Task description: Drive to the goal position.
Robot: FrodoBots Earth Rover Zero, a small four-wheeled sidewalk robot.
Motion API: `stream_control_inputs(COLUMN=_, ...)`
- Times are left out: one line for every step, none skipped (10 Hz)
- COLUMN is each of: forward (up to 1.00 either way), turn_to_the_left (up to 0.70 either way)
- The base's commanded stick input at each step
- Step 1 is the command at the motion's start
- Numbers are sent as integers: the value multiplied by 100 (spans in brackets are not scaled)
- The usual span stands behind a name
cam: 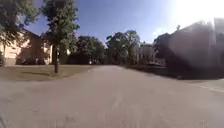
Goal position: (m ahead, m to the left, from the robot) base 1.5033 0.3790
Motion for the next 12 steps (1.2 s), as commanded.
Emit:
stream_control_inputs(forward=70, turn_to_the_left=0)
stream_control_inputs(forward=70, turn_to_the_left=0)
stream_control_inputs(forward=70, turn_to_the_left=0)
stream_control_inputs(forward=70, turn_to_the_left=0)
stream_control_inputs(forward=70, turn_to_the_left=0)
stream_control_inputs(forward=70, turn_to_the_left=-1)
stream_control_inputs(forward=70, turn_to_the_left=-1)
stream_control_inputs(forward=70, turn_to_the_left=-1)
stream_control_inputs(forward=70, turn_to_the_left=-6)
stream_control_inputs(forward=70, turn_to_the_left=-12)
stream_control_inputs(forward=70, turn_to_the_left=-14)
stream_control_inputs(forward=70, turn_to_the_left=-14)
